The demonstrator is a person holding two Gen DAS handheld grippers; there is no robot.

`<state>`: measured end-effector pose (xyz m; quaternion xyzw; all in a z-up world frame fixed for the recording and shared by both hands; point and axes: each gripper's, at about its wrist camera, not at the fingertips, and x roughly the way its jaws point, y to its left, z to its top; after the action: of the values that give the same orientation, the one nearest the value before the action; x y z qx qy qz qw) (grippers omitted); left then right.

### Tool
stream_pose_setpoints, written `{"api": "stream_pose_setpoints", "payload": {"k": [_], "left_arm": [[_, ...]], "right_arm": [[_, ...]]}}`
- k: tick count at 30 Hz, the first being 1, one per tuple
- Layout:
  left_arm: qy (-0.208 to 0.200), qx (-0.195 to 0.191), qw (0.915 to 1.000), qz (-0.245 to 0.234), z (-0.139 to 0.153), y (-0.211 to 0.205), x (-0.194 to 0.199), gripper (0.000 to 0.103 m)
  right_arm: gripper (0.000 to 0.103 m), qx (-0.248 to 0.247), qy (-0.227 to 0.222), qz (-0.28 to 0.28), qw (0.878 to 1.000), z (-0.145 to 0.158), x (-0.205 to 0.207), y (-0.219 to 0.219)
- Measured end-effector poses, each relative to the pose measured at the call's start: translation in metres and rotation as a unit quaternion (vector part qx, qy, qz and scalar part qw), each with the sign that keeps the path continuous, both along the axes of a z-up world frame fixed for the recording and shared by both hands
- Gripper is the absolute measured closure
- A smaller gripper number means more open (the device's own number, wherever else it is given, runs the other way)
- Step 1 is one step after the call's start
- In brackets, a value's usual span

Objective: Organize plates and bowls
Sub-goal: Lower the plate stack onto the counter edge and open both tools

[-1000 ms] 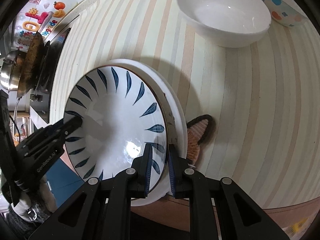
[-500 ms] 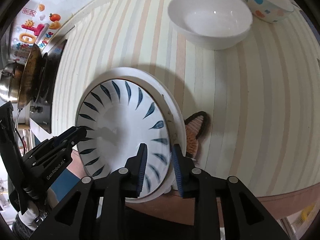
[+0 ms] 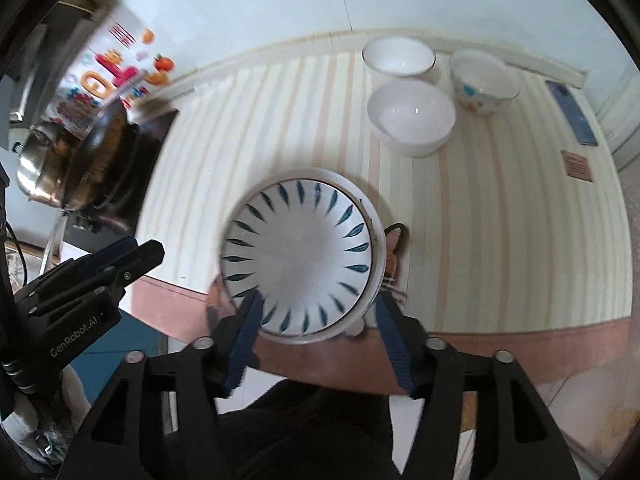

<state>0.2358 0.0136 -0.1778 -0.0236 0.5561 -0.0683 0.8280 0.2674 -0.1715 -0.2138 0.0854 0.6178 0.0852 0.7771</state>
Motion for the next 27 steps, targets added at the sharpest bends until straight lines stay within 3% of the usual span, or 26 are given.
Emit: {"api": "stream_pose_setpoints", "payload": {"k": [6, 10, 16, 22, 27], "left_arm": [[-0.023, -0.008, 0.9997, -0.010, 0.029, 0.006, -0.029, 0.020], [-0.031, -0.024, 0.9991, -0.013, 0.043, 0.011, -0.047, 0.006], [-0.044, -0.030, 0.9983, -0.023, 0.056, 0.011, -0.066, 0.006], [-0.051, -0.040, 0.9978, -0.011, 0.062, 0.008, -0.066, 0.006], [-0.059, -0.033, 0.9977, 0.003, 0.055, -0.003, -0.044, 0.006]], "right_arm": [[0.015, -0.001, -0.027, -0.019, 0.999, 0.045, -0.040, 0.003], [0.013, -0.011, -0.048, -0.028, 0.998, 0.069, -0.066, 0.005], [0.012, -0.025, -0.067, -0.038, 0.997, 0.095, -0.096, 0.007], [0.011, -0.019, -0.070, -0.039, 0.997, 0.105, -0.103, 0.006], [0.010, -0.008, -0.069, -0.033, 0.997, 0.095, -0.083, -0.011]]}}
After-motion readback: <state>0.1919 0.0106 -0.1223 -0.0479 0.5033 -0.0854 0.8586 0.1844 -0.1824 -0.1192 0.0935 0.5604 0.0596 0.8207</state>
